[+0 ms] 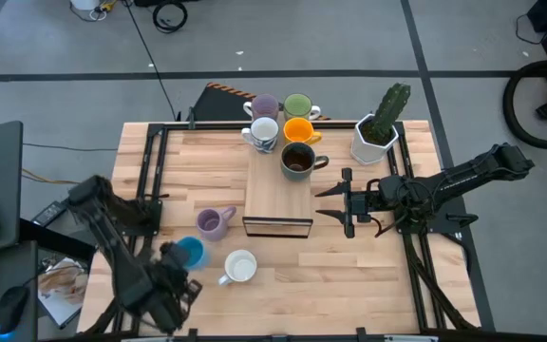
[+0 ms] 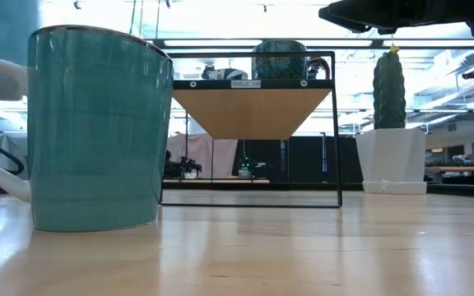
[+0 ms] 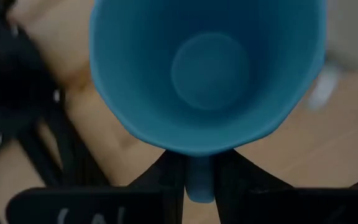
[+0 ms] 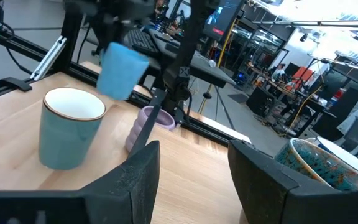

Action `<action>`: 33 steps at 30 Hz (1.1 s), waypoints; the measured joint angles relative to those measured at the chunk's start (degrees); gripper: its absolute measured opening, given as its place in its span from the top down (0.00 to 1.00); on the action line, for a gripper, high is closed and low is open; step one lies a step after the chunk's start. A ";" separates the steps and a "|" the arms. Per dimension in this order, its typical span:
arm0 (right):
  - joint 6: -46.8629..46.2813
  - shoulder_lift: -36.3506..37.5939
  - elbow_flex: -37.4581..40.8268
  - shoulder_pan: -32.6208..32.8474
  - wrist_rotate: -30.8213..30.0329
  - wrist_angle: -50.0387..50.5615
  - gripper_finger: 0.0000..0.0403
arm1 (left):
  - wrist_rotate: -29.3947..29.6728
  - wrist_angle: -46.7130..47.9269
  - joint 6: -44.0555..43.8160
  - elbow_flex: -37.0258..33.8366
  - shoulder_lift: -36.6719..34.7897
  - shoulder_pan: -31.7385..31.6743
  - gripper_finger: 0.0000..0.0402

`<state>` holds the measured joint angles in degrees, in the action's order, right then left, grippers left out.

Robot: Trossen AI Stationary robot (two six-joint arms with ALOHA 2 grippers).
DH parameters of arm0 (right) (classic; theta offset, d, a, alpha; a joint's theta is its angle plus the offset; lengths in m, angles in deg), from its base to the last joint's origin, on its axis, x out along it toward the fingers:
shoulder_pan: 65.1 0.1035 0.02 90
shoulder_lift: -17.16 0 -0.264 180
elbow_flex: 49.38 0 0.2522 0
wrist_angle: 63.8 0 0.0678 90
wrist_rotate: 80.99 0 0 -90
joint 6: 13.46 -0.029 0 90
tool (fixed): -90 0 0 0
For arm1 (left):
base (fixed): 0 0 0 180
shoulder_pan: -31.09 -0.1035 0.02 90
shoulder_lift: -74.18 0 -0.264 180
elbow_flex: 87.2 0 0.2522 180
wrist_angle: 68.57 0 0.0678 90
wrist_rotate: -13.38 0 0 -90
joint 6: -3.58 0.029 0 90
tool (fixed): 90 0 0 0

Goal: Place coffee mugs
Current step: Put the light blue mug on the shelf

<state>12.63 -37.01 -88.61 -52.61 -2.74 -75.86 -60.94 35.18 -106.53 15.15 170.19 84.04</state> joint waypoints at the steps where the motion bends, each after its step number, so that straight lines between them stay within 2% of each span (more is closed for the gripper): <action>1: -0.19 0.00 0.00 0.00 0.00 0.00 0.51 | 1.36 0.24 1.22 0.00 -1.39 -0.95 0.85; 4: -0.88 0.00 0.00 0.00 -0.02 0.06 0.51 | 5.90 0.14 6.40 0.00 -4.01 -3.96 0.85; 10: -2.59 0.00 0.00 0.13 -0.02 1.18 0.51 | 10.91 0.02 21.70 0.00 -8.35 -11.59 0.85; 19: -5.51 0.00 0.00 1.44 -0.02 1.97 0.51 | 13.87 0.07 47.24 0.02 -12.36 -24.99 0.85; 26: -8.85 0.00 0.00 3.39 -0.02 4.12 0.51 | 13.79 -4.80 72.53 0.00 -12.78 -35.47 0.85; 33: -16.76 -0.03 0.02 6.16 -0.10 8.83 0.51 | 10.34 -15.76 95.84 0.02 -13.82 -46.72 0.85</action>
<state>-4.12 -37.05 -88.60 -46.45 -2.84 -67.04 -50.60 19.43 -10.69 15.18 156.37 37.32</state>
